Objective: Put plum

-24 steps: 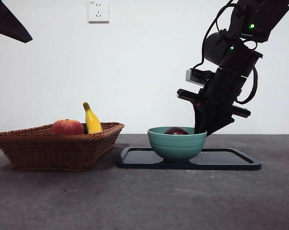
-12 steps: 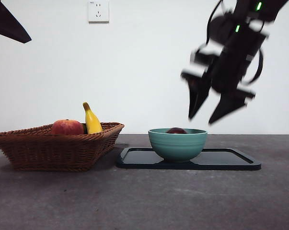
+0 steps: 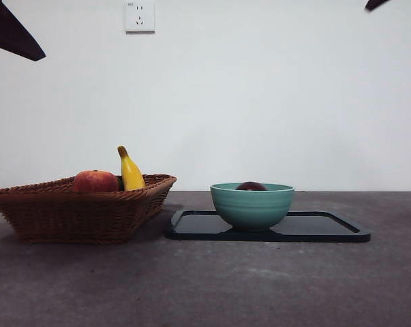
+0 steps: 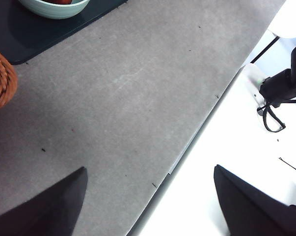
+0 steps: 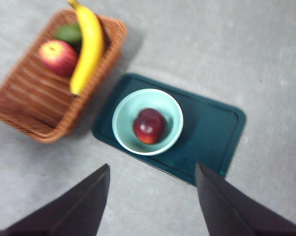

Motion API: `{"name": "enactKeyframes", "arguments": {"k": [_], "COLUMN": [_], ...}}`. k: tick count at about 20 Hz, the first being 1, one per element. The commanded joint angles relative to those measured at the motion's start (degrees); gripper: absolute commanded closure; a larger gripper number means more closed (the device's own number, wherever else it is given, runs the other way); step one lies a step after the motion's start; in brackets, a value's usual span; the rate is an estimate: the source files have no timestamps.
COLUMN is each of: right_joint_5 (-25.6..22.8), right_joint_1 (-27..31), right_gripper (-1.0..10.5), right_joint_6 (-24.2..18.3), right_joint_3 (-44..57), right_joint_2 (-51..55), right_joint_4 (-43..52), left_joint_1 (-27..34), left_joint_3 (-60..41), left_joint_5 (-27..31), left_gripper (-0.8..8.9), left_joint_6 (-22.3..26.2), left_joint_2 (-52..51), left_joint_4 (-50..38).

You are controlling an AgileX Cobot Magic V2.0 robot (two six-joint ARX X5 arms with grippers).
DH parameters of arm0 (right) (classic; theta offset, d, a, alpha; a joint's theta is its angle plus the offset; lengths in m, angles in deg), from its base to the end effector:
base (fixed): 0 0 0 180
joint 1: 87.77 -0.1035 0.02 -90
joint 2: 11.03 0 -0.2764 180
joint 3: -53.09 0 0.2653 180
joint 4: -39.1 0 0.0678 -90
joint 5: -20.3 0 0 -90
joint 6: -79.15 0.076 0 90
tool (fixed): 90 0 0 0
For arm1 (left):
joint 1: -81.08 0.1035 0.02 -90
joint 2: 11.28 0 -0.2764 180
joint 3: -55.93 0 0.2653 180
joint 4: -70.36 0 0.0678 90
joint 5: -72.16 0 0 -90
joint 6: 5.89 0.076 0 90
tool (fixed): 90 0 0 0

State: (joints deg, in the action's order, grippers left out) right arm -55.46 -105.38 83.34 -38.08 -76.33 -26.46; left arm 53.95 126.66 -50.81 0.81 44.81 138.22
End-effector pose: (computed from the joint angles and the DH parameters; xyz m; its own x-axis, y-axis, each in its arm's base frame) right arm 0.2346 0.0941 0.3800 0.6365 0.4601 -0.6190 -0.4279 0.8784 0.2129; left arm 0.1603 -0.1286 0.2946 0.1989 -0.7134 -0.6720 0.7511 0.5514 -0.3630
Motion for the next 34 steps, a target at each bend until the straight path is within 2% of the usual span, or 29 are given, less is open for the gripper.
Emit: {"name": "enactKeyframes", "arguments": {"k": [1,4,7,11,26,28,34], "right_joint_5": [0.85,1.31,5.92,8.98,9.79,9.77,9.79], "right_joint_1": [-1.33,-2.32,-3.96,-5.09,-5.16,-5.14,-5.14], "right_gripper": [6.7,6.7,6.7,6.7,6.7,6.7,6.7], "right_joint_6": [-0.9,-0.76,-0.74,-0.28,-0.13,-0.13,-0.13], "right_joint_3": [3.61,11.52,19.39,27.89,29.42,29.42,29.42], "right_joint_2": [3.8,10.12,15.72,20.85,22.36,22.36,22.34], "right_joint_4": [-0.26,-0.22,-0.24,-0.26,0.13,0.15,0.17], "left_joint_1": [-0.26,-0.26,-0.26,-0.26,-0.26,-0.37,-2.4], "left_joint_3": [0.66,0.66,0.66,0.66,0.66,0.66,2.78], "left_joint_5": [-0.31,-0.31,-0.31,-0.31,-0.31,-0.28,2.54], "left_gripper": [4.08,4.08,4.08,4.08,4.12,4.12,4.12], "left_joint_6": [0.13,0.13,0.11,0.11,-0.04,-2.14,-12.52], "left_joint_2": [0.28,0.28,0.28,0.28,0.28,0.28,3.69], "left_joint_4": [-0.46,-0.46,-0.46,-0.44,-1.09,-4.04,-20.39]}}
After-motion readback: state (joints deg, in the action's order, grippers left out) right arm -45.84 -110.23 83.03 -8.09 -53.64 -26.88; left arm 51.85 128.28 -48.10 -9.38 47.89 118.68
